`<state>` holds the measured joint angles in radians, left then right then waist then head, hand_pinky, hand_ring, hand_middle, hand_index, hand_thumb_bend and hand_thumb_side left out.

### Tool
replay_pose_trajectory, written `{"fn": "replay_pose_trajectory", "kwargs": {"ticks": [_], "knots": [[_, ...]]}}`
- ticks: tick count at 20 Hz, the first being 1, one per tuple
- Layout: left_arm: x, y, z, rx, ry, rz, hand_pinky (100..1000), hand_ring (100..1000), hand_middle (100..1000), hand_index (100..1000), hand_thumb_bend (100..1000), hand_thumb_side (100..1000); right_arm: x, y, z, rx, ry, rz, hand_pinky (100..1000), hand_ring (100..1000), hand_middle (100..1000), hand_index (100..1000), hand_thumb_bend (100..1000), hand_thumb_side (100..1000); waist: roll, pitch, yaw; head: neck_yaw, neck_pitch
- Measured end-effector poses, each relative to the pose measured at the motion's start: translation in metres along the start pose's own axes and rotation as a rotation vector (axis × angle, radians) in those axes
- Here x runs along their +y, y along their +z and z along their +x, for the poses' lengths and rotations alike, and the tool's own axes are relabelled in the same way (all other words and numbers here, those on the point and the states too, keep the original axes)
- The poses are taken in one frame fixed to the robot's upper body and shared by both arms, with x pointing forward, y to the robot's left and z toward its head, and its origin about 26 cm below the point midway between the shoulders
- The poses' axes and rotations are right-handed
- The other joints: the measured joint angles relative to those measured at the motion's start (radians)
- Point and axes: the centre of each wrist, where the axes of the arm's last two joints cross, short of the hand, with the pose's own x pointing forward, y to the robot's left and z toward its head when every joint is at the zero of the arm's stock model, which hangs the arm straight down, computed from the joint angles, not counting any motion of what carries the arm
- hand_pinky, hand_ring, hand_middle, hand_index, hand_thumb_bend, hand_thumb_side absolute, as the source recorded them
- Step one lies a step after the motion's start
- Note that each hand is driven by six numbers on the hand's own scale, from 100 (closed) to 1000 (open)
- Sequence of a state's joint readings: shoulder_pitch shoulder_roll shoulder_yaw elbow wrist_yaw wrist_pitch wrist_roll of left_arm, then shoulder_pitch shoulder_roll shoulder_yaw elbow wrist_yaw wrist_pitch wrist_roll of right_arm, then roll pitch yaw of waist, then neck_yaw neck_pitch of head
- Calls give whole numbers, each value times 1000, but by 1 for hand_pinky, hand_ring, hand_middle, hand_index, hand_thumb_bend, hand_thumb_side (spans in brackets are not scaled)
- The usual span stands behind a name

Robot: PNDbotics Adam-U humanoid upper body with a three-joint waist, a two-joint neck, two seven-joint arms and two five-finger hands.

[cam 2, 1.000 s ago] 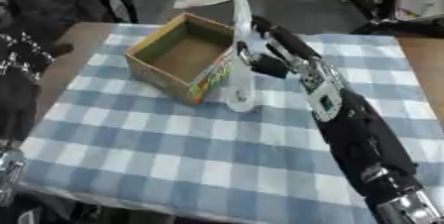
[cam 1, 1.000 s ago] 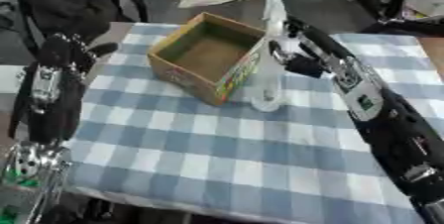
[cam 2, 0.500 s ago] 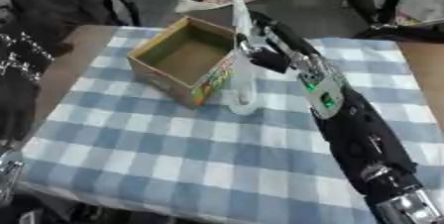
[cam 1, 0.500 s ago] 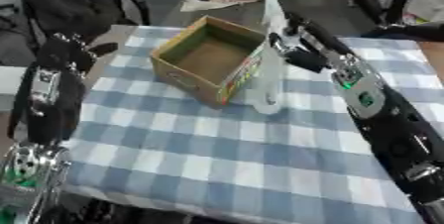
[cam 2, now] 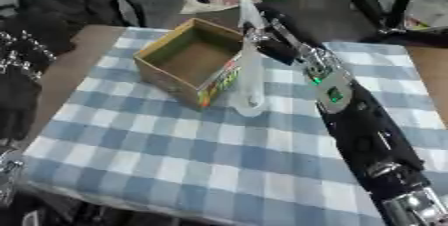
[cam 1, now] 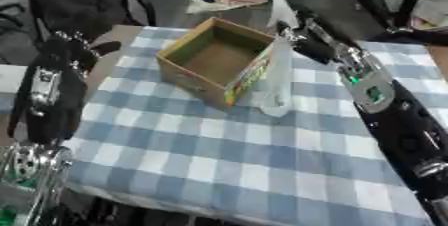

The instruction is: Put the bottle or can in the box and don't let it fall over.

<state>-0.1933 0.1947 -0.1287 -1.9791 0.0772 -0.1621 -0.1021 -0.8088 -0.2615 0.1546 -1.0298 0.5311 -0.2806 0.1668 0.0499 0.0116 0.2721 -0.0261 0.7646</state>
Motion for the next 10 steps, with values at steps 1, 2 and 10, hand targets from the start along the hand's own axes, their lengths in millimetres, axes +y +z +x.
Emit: {"fn": "replay_pose_trajectory", "kwargs": {"ticks": [1,2,10], "knots": [[0,0,0,-1,1,-3,829,903,814,906,297,886,0,0,0,1,-2,0,832,1000,996,1000,100,967,-1,0,2,-2,0],[-1,0,0,-1,3,-6,829,903,814,906,297,887,0,0,0,1,-3,0,832,1000,995,1000,100,963,-3,0,3,-3,0],[-3,-5,2,-16,13,-28,828,902,813,906,298,886,-7,1,-3,6,9,-13,831,1000,996,1000,100,955,-9,9,21,-21,0]]}}
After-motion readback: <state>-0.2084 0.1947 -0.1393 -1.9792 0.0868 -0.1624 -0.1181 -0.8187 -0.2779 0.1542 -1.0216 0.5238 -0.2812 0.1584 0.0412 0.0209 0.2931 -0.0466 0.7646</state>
